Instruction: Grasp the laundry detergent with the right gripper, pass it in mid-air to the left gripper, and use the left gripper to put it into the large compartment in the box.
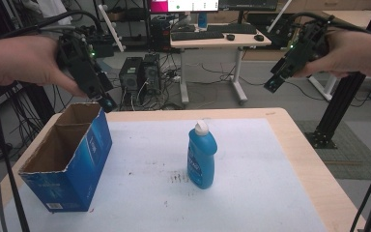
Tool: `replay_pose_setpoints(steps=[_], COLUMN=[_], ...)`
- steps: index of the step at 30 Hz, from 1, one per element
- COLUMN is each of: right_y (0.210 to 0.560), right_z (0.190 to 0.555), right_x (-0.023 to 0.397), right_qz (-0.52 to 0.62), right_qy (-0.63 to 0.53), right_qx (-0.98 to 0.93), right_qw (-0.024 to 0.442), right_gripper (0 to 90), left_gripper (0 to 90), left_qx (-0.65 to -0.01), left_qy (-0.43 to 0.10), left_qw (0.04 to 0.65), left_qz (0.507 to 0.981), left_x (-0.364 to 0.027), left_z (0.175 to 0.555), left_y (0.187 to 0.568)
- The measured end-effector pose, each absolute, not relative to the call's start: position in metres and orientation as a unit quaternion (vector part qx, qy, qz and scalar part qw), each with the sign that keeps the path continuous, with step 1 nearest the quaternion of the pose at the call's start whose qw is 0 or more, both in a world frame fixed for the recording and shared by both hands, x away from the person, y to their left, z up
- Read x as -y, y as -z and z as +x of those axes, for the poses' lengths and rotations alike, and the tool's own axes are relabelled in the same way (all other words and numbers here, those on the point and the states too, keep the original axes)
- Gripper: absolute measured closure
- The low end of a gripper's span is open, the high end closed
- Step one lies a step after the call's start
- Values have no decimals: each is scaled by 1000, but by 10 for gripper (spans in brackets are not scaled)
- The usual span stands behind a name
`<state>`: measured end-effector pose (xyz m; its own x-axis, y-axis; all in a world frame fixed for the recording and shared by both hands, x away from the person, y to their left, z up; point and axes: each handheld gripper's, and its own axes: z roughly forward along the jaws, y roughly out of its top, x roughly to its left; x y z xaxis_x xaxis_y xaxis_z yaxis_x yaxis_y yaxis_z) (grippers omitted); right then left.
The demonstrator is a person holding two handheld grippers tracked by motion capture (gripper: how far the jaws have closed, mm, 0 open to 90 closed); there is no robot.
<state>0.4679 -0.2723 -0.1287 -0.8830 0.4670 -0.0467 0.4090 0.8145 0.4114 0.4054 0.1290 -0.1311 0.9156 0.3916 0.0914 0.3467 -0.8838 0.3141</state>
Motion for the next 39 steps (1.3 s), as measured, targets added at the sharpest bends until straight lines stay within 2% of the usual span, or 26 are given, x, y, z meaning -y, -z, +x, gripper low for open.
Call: replay_pose_setpoints(steps=[10, 21, 26, 39], right_y=[150, 195, 226, 272], right_z=[445, 429, 419, 412], right_x=[269, 260, 246, 214], right_qz=[237, 237, 232, 233], right_qy=[-234, -260, -283, -311], right_qx=[-939, -934, -929, -920], right_qw=[81, 67, 60, 55], right_gripper=[172, 172, 172, 172], left_gripper=[256, 256, 256, 256], left_qx=[-186, -184, -183, -182], left_qy=[-76, -77, -76, -74], left_qw=[149, 147, 147, 144], left_qz=[968, 969, 969, 970], left_x=[-128, -130, -130, -130], left_z=[406, 406, 405, 406], left_y=[132, 132, 134, 135])
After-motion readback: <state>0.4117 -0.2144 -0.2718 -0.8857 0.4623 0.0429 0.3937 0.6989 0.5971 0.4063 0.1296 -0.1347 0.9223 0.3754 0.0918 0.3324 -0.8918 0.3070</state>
